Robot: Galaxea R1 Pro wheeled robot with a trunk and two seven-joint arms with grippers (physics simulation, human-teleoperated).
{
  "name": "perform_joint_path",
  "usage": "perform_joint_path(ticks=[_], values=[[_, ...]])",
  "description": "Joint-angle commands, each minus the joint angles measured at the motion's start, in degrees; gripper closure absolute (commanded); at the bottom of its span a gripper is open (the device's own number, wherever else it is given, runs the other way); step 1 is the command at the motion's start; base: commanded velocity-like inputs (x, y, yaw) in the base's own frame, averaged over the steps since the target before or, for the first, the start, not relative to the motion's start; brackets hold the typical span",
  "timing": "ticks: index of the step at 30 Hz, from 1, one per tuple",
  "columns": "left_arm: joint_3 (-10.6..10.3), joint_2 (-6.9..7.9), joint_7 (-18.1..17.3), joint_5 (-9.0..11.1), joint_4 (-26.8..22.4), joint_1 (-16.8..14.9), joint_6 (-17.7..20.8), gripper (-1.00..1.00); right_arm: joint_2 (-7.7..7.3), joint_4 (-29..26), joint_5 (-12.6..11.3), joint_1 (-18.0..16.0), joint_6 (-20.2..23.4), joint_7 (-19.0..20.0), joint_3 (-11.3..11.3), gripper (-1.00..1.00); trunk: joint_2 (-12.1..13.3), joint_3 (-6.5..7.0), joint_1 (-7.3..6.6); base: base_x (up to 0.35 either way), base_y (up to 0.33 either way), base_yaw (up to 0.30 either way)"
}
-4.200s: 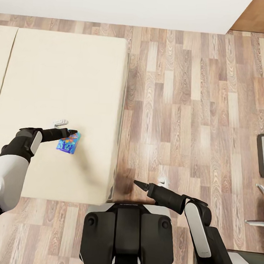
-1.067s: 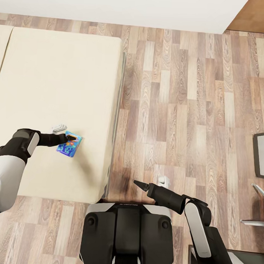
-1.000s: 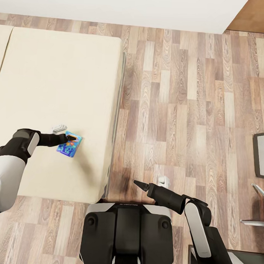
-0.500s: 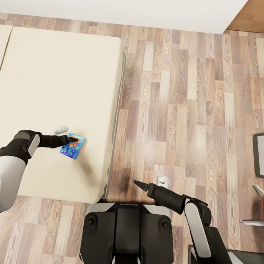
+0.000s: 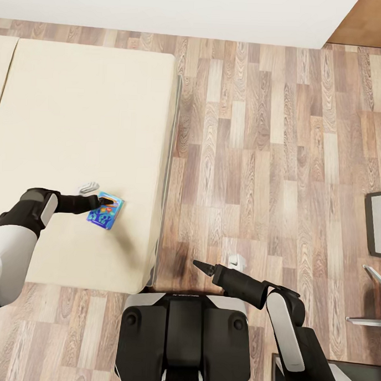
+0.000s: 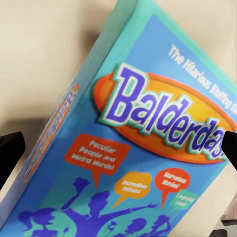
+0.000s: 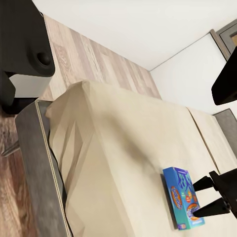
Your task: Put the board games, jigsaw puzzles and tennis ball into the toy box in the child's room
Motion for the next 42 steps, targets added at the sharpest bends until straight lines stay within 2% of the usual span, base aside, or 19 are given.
perform_joint_path(ticks=[1, 8, 23, 27, 42], values=[[0.33, -0.03, -0.62, -0.29, -0.04, -0.02, 0.4, -1.0, 0.03, -0.02, 0.37, -0.02, 0.23, 0.4, -0.07, -1.0, -0.08, -0.05, 0.03, 0.0, 0.0, 0.0], [0.33, 0.0, -4.54, -0.37, -0.04, -0.02, 0.24, -1.0, 0.03, -0.02, 0.37, 0.05, 0.18, 0.4, -0.06, -1.0, -0.08, -0.05, 0.03, 0.0, 0.0, 0.0], [0.33, 0.05, -6.14, -0.16, -0.04, 0.44, -0.14, -1.0, 0.03, -0.02, 0.37, 0.0, 0.22, 0.36, -0.13, -1.0, -0.08, -0.05, 0.03, 0.0, 0.0, 0.0], [0.33, 0.05, -9.18, -0.36, -0.04, 0.56, -0.29, -1.0, 0.03, -0.02, 0.37, 0.01, 0.19, 0.32, -0.14, -1.0, -0.08, -0.05, 0.03, 0.0, 0.0, 0.0], [0.33, -0.12, -9.68, -0.25, -0.04, 1.35, -0.39, -1.0, 0.03, -0.02, 0.37, 0.03, 0.18, 0.36, -0.14, -1.0, -0.08, -0.05, 0.03, 0.0, 0.0, 0.0]])
